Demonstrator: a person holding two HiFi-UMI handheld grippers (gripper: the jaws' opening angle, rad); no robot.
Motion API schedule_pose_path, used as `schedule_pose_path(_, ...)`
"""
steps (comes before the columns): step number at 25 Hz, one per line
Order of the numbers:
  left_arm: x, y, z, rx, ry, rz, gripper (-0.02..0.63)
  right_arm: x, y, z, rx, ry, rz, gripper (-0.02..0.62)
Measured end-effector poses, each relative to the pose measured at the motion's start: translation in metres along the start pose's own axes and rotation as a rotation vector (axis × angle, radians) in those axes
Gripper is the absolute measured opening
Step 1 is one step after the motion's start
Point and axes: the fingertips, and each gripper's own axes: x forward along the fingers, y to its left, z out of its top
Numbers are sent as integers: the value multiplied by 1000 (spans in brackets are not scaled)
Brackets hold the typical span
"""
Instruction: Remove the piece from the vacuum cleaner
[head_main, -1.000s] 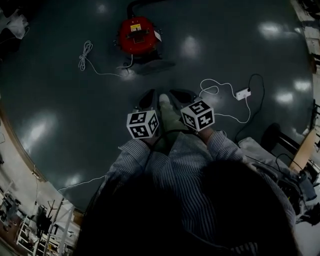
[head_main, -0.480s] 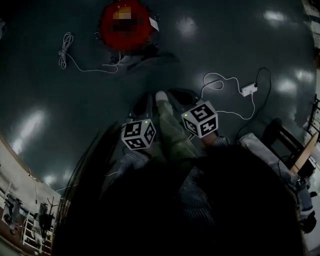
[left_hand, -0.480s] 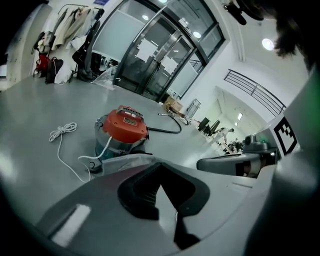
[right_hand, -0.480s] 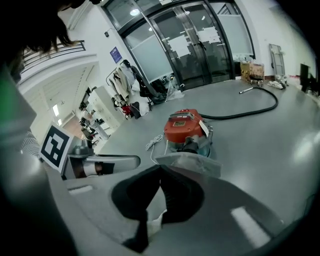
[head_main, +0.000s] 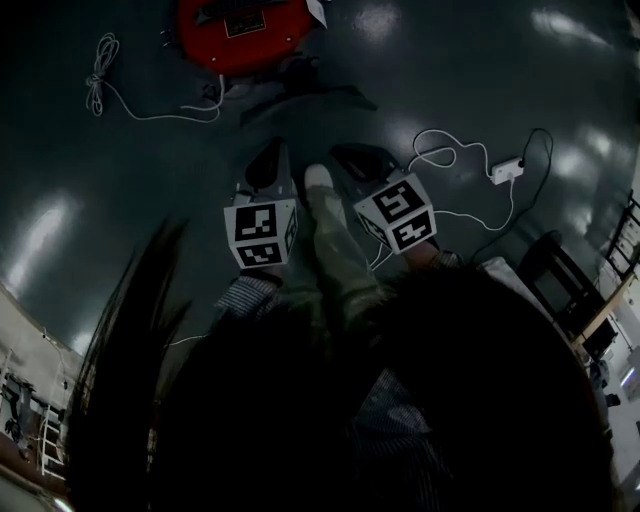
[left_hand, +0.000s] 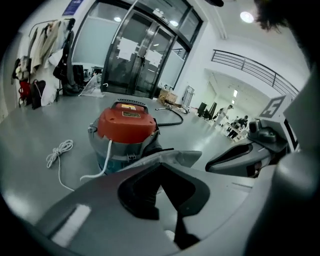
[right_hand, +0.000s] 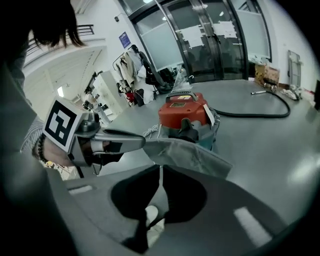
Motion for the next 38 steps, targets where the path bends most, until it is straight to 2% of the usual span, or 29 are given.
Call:
schedule_pose_path(4, 15, 12, 9, 97, 12, 39, 8, 16, -14, 16, -103, 1, -10, 20)
schedule_pose_path(6, 23, 14, 10, 150, 48, 38, 9, 21, -23, 27, -160, 9, -31, 25)
schedule_pose_path(8, 31, 15, 9, 211, 99, 31, 92, 25, -33, 36, -229, 29, -55, 52)
schedule_pose_path(12, 42, 21, 7, 320, 172, 34, 167, 31, -54, 44, -364, 111, -107, 101)
schedule_pose_path(16, 56, 26, -1, 402, 252, 12, 175, 46, -67, 29, -475, 212, -110, 104)
schedule_pose_path(20, 68, 29, -14, 496, 330, -22, 175, 57, -73, 23, -538, 245, -105, 104)
schedule_pose_path(23, 73, 32, -19, 518, 362, -36, 109, 62, -78, 25, -585, 262, -119, 104)
schedule_pose_path(26, 74, 32, -21, 511, 374, -55, 98, 65, -80, 24, -619, 289, -124, 81)
schedule_pose_path(31, 74, 28, -23, 482, 386, -72, 60, 66, -79, 22, -611, 318, -99, 33)
schedule_pose_path(38, 65, 23, -19, 470, 391, -87, 35, 58, -73, 24, -573, 322, -102, 23)
